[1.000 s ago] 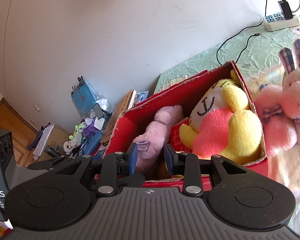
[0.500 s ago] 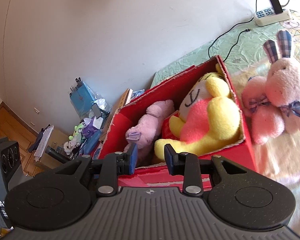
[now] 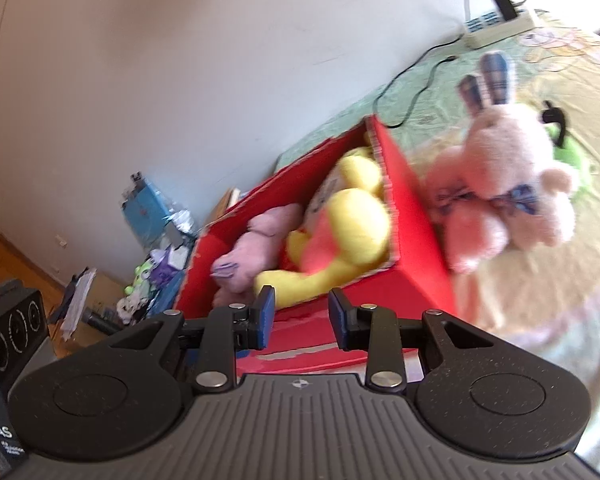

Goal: Organize objects
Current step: 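Move the right gripper to the white bunny plush on the bed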

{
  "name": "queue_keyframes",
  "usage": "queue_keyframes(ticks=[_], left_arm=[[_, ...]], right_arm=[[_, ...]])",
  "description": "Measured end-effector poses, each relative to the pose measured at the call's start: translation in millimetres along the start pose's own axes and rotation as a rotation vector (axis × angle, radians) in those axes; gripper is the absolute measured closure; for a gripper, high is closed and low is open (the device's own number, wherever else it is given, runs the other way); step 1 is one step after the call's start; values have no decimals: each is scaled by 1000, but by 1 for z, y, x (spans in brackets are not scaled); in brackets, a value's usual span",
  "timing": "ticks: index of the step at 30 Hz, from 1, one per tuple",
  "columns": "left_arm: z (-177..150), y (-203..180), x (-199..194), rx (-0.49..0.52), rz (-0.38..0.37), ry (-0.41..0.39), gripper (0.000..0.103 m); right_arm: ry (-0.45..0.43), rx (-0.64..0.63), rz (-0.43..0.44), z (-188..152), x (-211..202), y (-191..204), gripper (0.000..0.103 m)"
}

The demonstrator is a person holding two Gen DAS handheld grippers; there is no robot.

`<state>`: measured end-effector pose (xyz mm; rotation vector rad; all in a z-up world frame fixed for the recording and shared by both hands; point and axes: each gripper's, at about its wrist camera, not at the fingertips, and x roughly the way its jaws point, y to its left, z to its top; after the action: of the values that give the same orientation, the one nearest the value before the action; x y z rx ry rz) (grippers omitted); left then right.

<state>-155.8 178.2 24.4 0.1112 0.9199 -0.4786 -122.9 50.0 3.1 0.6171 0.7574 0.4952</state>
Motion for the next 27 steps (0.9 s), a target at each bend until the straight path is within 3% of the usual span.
queue_keyframes(ticks=[9,17,23,27], left_arm=[[15,-48,33,90,-103,46,2],[40,-91,71,58,-169,91,2],[63,-118,100,29,-130,81,2],[76,-123,123,-22,-58,58,2]], right_arm=[[-38,94,-61,7,-26,-50,70],[-14,114,-68,35,-40,-98,70],[18,119,-58,61,-46,-138,70],[54,52,-45,78,-42,-153,66]])
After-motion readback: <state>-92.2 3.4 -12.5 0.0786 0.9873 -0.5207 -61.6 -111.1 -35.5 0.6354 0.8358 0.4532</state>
